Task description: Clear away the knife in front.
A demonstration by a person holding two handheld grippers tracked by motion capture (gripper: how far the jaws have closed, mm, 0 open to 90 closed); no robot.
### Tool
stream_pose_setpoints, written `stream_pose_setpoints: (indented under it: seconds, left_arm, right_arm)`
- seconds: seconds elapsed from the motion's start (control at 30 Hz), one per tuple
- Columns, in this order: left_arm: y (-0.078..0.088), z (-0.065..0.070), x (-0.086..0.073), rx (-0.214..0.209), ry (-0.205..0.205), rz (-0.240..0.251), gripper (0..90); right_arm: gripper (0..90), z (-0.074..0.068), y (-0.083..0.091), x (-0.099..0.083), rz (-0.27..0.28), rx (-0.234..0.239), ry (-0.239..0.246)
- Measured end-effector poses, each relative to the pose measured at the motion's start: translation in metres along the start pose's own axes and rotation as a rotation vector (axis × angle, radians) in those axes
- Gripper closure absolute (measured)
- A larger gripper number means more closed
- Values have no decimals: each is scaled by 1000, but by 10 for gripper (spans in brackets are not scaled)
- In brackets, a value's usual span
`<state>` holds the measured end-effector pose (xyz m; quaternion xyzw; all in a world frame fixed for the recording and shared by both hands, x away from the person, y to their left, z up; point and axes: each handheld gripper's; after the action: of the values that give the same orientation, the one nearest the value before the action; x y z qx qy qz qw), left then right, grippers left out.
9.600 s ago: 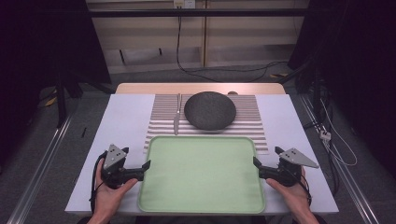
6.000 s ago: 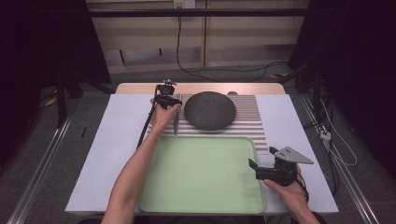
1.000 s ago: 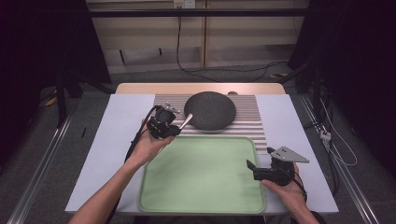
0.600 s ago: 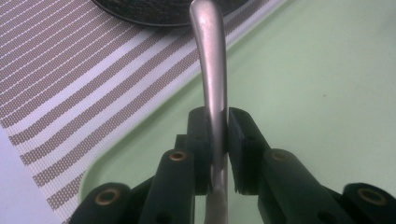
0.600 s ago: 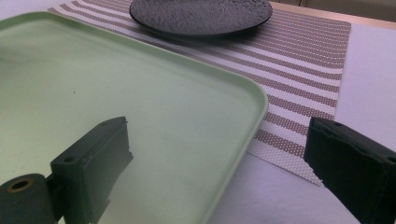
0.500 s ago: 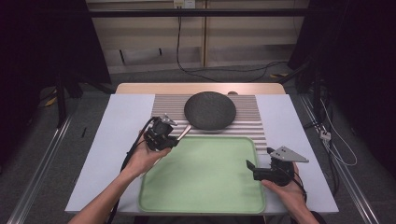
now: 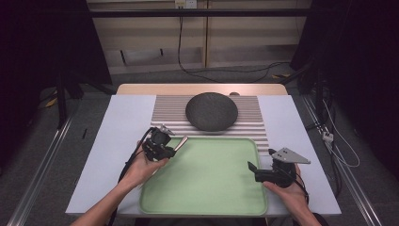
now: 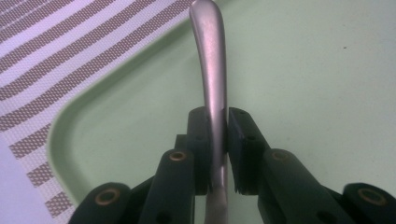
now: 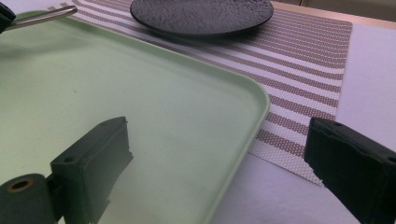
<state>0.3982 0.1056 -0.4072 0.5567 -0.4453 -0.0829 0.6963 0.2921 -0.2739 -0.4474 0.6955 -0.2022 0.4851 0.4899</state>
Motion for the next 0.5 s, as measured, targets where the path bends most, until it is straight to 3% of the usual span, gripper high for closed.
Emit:
stream_pose_setpoints:
  seconds: [0.13, 0.2, 0.3, 0.33, 0.5]
  left_arm:
    - [-2, 5, 1, -17, 6, -10, 797]
    - [-2, 8, 3, -6, 4, -6, 797]
    - [-6, 13, 4, -18, 4, -18, 797]
    - [-9, 15, 3, -40, 14, -28, 796]
    - [-14, 18, 2, -41, -7, -38, 796]
  right_arm:
    - [68, 0, 0, 0, -1, 1, 0]
    - [68, 0, 0, 0, 0, 1, -1]
    - [67, 0, 0, 0, 0, 2, 0]
    - [67, 0, 0, 0, 2, 4, 0]
    - [67, 0, 0, 0, 1, 6, -2]
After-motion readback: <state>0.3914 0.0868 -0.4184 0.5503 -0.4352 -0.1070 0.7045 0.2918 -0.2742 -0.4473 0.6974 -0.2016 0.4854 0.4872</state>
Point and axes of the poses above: each handheld gripper's, and its own axes: y roughly backward along the jaws, x roughly out of its top, z roughly to its right, and after that the axes turned 4 degrees about x, right-handed
